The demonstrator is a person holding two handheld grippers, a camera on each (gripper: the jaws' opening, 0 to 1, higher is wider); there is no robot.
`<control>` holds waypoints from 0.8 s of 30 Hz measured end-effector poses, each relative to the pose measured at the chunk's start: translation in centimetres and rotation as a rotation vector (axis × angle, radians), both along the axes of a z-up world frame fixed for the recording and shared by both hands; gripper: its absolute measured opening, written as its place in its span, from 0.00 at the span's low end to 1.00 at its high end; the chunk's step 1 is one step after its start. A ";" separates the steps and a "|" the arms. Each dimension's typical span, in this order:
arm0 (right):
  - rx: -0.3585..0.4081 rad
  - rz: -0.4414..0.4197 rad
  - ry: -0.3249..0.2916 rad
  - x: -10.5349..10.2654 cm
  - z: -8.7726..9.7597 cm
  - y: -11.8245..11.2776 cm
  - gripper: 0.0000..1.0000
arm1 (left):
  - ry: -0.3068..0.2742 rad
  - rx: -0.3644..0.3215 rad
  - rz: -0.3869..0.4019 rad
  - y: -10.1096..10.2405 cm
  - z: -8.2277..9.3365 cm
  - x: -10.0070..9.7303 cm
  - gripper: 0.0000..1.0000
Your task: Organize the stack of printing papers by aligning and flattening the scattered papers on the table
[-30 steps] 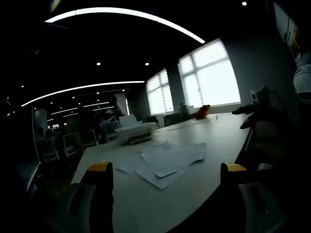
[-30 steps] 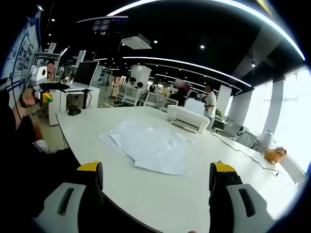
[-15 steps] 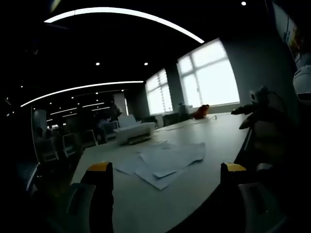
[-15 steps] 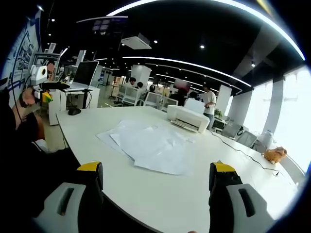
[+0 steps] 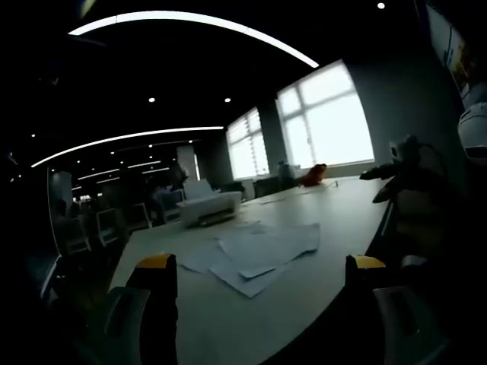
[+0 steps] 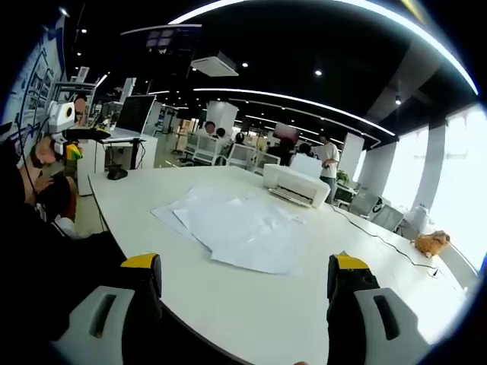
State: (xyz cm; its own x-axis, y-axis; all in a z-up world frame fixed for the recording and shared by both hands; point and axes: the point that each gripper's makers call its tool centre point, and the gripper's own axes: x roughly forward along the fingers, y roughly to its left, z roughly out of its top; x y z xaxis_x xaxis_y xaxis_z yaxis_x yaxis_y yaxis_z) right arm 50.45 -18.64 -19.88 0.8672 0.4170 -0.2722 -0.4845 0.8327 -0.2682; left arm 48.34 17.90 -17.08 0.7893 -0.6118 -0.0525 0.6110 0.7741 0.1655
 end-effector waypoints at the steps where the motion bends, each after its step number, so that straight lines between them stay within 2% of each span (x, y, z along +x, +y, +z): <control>1: -0.001 0.001 0.001 0.0 0.0 0.0 0.85 | 0.000 0.000 0.000 0.0 0.0 0.0 0.94; 24: -0.015 0.038 -0.006 0.9 0.4 1.8 0.85 | -0.010 -0.004 -0.008 -0.2 0.3 -0.2 0.94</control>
